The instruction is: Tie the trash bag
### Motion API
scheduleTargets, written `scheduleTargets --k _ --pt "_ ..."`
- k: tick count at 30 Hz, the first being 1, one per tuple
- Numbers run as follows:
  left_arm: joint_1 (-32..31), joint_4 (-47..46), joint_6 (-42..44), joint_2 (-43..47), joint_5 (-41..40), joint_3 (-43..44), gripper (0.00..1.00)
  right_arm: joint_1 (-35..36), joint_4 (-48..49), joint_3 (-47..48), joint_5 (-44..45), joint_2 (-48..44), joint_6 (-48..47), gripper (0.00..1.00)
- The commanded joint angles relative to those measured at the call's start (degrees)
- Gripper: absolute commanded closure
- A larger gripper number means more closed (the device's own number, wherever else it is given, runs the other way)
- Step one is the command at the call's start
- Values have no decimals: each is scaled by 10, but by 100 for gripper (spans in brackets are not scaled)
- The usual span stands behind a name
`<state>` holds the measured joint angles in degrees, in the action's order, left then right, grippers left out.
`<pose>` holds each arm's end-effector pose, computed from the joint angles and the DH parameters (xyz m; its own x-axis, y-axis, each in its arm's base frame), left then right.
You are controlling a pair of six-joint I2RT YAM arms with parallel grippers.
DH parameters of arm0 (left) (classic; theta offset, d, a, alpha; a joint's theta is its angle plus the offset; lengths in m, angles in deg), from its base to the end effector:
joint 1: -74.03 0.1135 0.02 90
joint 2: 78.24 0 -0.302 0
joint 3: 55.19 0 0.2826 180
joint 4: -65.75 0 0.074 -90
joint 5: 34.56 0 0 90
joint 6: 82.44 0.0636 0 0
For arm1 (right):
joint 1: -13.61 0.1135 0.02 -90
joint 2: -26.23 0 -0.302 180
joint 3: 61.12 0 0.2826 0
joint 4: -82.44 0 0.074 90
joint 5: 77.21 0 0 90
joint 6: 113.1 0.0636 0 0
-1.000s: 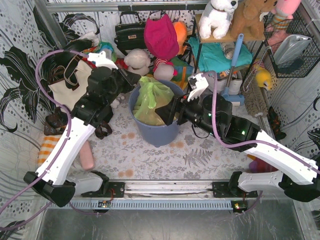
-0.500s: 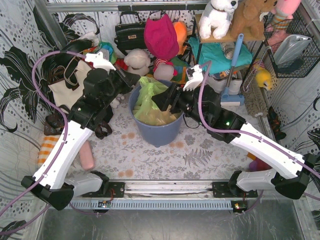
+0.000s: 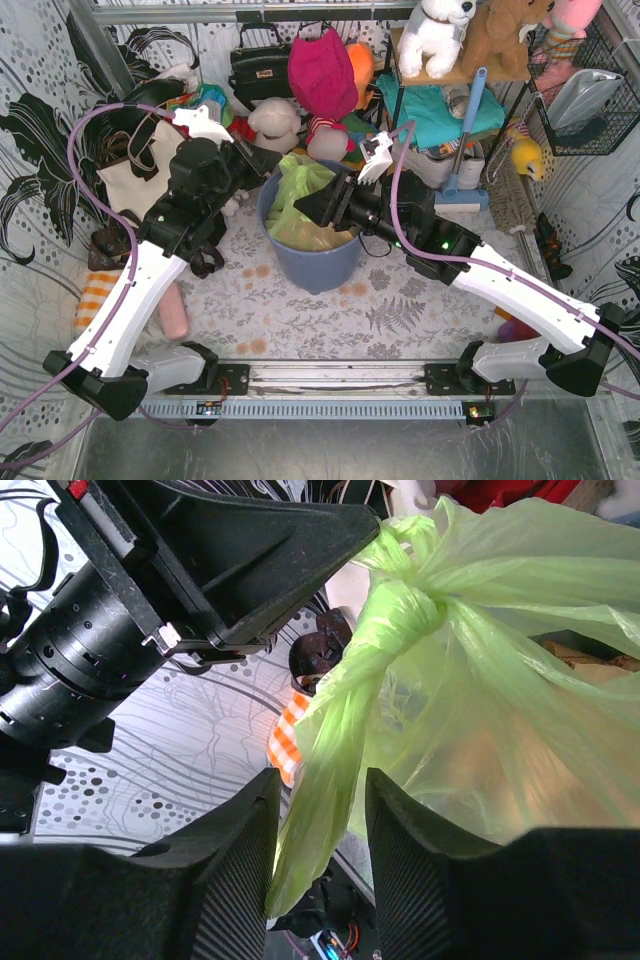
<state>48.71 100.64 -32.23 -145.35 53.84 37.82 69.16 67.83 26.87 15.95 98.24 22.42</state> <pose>0.2653 -0.1235 0.4937 -0.3662 -0.5345 -0.7617 0.2189 0.7461 -0.6288 0.1929 0.2750 0.4818 -0.5557 0.4492 -0.6995 -0.5647 0.4135 0.7142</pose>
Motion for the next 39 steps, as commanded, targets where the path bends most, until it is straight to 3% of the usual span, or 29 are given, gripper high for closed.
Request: scheduleTargets --k 1,7,12,18,27,36,37,39 --pt "4 -38 2 7 3 -8 100 -8 17 -2 -23 0 11 62" --pt "4 -44 9 7 -16 -14 100 -12 15 -8 -32 -11 3 99" --pt "4 -137 50 16 -82 -55 100 -12 -9 13 -23 -20 -39 100" --pt "3 -137 72 -36 -75 23 100 -12 -91 77 -35 -33 -93 100" --pt "4 -157 117 -92 -159 -61 100 -12 -93 -123 -60 -127 -16 100" --pt "4 -216 115 -68 -117 -88 100 -12 -80 -96 -43 -158 -103 100" --pt "3 -225 116 -60 -104 -89 100 -12 -67 -99 -36 -162 -132 94" --pt "3 -235 122 -47 -69 -88 100 -12 -16 -120 -29 -176 -208 57"
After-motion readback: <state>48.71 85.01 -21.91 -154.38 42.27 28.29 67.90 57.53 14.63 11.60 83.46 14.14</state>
